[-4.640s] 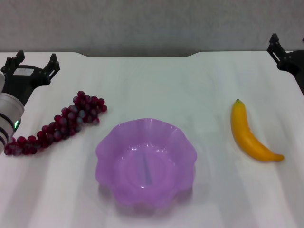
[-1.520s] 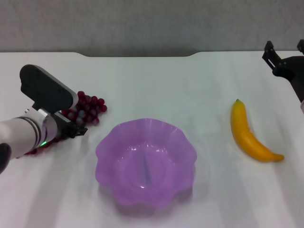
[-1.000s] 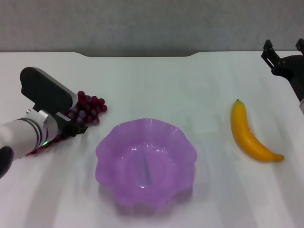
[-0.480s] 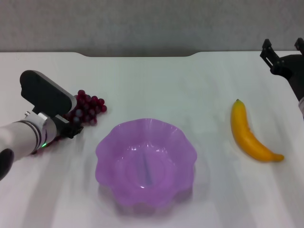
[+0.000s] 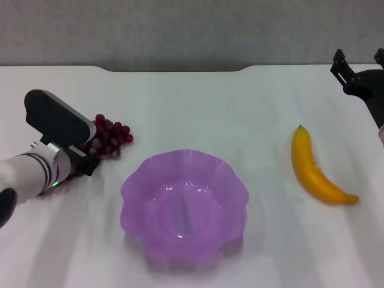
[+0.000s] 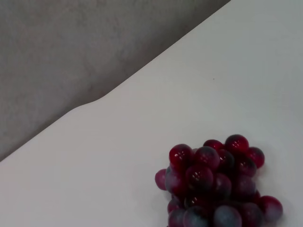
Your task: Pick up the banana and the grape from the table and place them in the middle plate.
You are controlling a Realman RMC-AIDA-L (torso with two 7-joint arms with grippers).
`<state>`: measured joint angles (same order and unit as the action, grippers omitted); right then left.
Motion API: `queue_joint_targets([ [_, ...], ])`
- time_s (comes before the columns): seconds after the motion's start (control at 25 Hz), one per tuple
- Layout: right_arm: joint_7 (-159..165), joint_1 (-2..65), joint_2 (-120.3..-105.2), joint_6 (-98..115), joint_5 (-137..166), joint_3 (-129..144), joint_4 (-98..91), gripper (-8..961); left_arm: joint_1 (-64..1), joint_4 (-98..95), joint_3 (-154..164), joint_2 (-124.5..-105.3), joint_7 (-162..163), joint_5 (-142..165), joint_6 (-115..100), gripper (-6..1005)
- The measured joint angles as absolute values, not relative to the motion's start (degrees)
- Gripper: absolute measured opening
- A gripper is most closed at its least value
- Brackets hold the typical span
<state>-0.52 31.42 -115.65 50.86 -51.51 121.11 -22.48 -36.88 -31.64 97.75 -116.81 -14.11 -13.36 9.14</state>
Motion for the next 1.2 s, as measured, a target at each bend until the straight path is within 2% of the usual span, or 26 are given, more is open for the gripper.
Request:
queue_joint_targets([
  [0.84, -0.52, 31.37, -115.67, 50.89, -51.68, 121.10, -22.50, 892, -36.72, -31.37, 97.72, -116.81, -13.35, -13.22, 7.58, 373],
  [1.2, -0.52, 31.28, -115.64, 50.89, -51.68, 121.10, -22.30, 892, -35.16, -34.18, 97.64, -116.81, -12.84, -13.64, 6.93, 356],
])
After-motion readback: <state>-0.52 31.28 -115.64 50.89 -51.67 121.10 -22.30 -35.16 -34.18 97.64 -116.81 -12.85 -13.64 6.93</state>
